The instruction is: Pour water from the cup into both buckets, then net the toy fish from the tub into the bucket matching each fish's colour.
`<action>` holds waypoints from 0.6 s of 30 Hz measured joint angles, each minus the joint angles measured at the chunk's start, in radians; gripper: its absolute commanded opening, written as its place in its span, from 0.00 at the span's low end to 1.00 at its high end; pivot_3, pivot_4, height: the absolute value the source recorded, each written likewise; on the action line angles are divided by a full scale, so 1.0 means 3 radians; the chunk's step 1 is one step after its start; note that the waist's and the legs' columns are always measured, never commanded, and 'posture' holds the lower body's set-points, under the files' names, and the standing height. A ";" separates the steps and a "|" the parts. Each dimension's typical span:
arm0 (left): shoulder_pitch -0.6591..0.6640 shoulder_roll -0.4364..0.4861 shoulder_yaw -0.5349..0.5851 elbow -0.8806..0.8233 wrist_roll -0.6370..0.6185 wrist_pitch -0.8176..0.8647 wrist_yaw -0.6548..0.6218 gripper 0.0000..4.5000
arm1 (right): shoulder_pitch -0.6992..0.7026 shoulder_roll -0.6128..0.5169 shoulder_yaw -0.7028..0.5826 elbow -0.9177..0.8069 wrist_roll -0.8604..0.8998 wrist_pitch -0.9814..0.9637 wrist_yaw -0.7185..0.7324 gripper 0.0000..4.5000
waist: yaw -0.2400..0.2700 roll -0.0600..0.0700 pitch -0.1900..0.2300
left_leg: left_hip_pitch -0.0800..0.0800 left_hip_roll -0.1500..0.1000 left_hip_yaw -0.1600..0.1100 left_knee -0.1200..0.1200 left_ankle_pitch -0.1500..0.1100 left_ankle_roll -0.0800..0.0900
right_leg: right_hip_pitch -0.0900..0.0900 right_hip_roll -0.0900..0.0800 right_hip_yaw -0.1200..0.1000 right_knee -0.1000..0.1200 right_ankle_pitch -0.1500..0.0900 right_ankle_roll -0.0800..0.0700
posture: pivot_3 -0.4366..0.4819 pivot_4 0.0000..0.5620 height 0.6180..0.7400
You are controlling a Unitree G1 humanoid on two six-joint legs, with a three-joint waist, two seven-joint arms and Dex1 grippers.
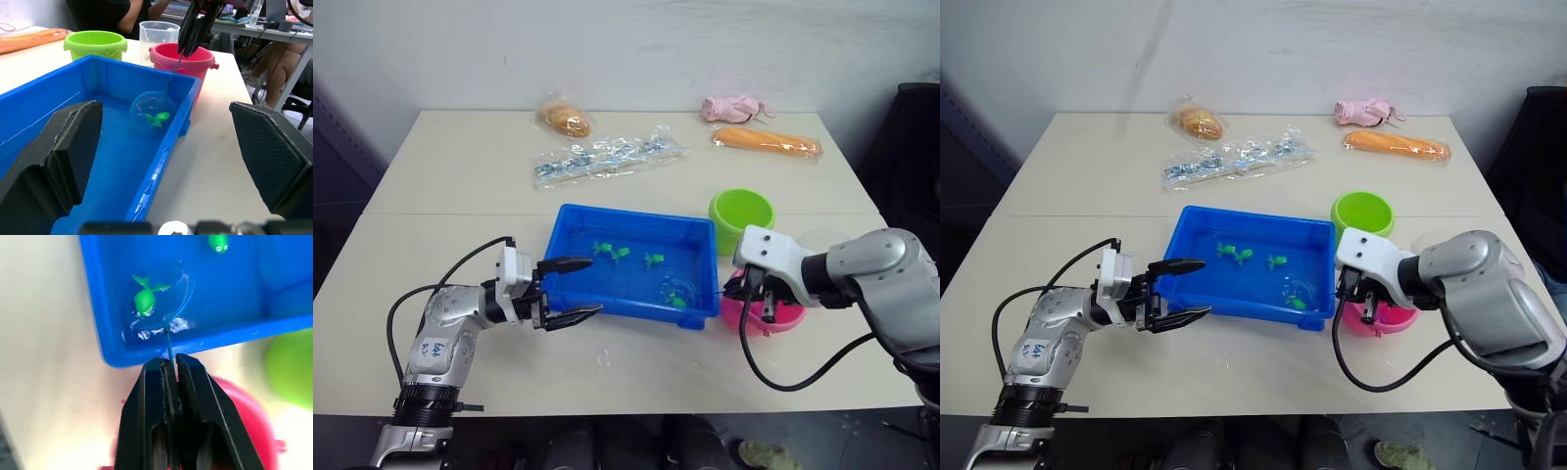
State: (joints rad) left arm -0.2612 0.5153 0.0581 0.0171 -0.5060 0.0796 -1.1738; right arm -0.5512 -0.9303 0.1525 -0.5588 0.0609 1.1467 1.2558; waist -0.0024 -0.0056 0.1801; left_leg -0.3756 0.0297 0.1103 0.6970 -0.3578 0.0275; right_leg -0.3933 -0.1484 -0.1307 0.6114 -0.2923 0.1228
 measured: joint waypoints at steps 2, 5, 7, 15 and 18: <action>0.0000 0.0015 0.0000 0.0000 0.0006 0.0000 -0.0001 0.99 | -0.0025 0.0114 -0.0164 -0.0010 0.0209 0.0298 -0.0079 0.00 | -0.0002 0.0000 0.0000 | 0.0000 0.0000 0.0000 0.0000 0.0000 -0.0001 | 0.0000 0.0000 0.0000 0.0000 0.0000 0.0000 | 0.48 0.27 1.00; -0.0002 0.0020 0.0000 0.0000 0.0009 -0.0001 0.0001 0.99 | -0.0030 0.0286 -0.0359 -0.0011 0.0475 0.0658 -0.0232 0.00 | -0.0002 0.0000 0.0000 | -0.0001 0.0001 -0.0001 -0.0001 -0.0001 -0.0001 | -0.0001 0.0000 0.0000 0.0000 0.0000 0.0000 | 0.48 0.27 1.00; -0.0001 0.0020 0.0000 0.0001 0.0012 -0.0001 0.0003 0.99 | -0.0003 0.0333 -0.0497 -0.0002 0.0632 0.0832 -0.0319 0.00 | 0.0006 0.0000 0.0000 | -0.0002 -0.0001 -0.0002 0.0000 -0.0001 -0.0001 | -0.0001 0.0000 -0.0001 0.0000 0.0000 0.0000 | 0.48 0.27 1.00; -0.0005 0.0015 0.0003 -0.0005 0.0010 0.0012 0.0051 0.99 | 0.0083 0.0491 -0.1167 0.0135 0.1187 0.1273 -0.0577 0.00 | 0.0002 0.0000 0.0000 | -0.0003 -0.0001 -0.0002 -0.0001 -0.0001 0.0000 | -0.0002 0.0000 -0.0001 0.0000 0.0000 0.0000 | 0.48 0.27 1.00; -0.0046 -0.0025 0.0018 -0.0037 -0.0041 0.0096 0.0143 0.99 | 0.0121 0.0495 -0.1456 0.0103 0.1380 0.1415 -0.0634 0.00 | 0.0011 0.0000 0.0000 | -0.0003 -0.0002 -0.0002 -0.0001 -0.0001 0.0000 | -0.0001 -0.0001 -0.0001 0.0000 0.0000 0.0000 | 0.48 0.27 1.00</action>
State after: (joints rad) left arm -0.2749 0.5078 0.0634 0.0062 -0.5183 0.1086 -1.1308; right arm -0.5149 -0.7817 -0.2842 -0.5278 0.4750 1.5711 1.0656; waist 0.0008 -0.0057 0.1801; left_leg -0.3766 0.0292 0.1097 0.6968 -0.3582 0.0276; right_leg -0.3937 -0.1487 -0.1309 0.6114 -0.2922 0.1229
